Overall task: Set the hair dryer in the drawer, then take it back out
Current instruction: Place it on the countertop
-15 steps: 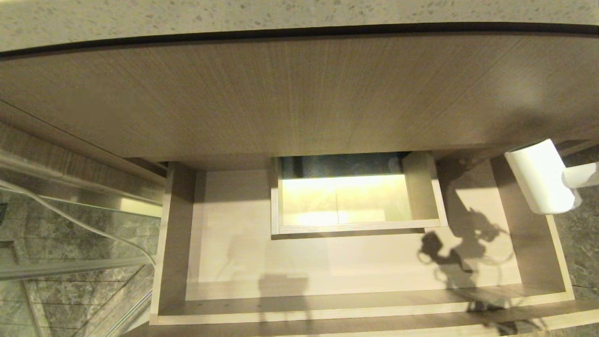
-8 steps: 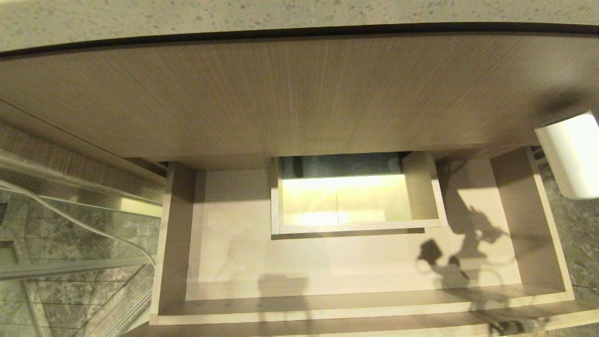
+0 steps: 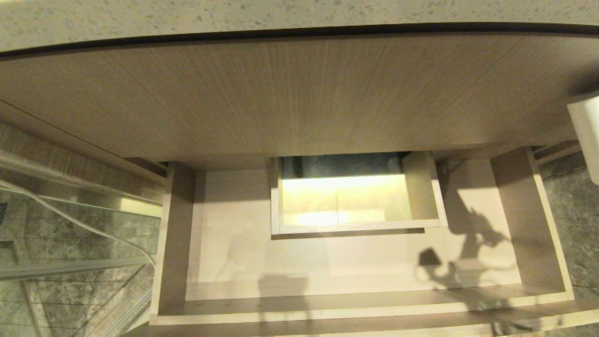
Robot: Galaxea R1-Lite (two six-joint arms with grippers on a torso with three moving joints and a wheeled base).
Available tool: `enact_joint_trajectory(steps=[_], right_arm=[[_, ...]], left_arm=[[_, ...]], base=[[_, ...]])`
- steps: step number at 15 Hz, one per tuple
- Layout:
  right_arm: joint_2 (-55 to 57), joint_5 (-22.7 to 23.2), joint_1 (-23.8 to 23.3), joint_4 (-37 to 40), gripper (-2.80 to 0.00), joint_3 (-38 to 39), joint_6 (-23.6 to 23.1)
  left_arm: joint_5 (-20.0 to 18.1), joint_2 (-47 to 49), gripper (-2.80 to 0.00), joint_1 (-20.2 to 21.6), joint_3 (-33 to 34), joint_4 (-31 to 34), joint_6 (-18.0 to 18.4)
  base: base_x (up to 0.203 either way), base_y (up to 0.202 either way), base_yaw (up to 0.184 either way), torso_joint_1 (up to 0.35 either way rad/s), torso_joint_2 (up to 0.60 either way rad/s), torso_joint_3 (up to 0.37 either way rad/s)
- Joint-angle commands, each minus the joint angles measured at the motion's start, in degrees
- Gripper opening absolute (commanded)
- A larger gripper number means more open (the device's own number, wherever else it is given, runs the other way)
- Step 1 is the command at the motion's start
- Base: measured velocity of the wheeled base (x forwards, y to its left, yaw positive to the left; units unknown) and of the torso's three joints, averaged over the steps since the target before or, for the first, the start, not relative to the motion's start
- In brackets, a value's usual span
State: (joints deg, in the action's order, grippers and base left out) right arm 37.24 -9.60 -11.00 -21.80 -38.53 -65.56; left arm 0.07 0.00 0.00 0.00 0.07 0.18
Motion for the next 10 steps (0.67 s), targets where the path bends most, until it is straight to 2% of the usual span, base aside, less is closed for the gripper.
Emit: enact_joint_trajectory(steps=[1,10], right_arm=[[-2.51,-0.06,0.01,0.08,-2.80,-0.05,-0.43],[-14.43,-0.04,-0.07,6.98,-2.80,-3.78,-1.30]], left_arm=[[0.01,0.00,-2.80,0.00,0.00,0.01,-0.01],[0.01,0.00,-2.80,0.00,0.00,0.01,-0.01]], base=[[0.000,0.000,0.000,0.000,0.00,0.000],[0.000,0.000,0.000,0.000,0.00,0.000]])
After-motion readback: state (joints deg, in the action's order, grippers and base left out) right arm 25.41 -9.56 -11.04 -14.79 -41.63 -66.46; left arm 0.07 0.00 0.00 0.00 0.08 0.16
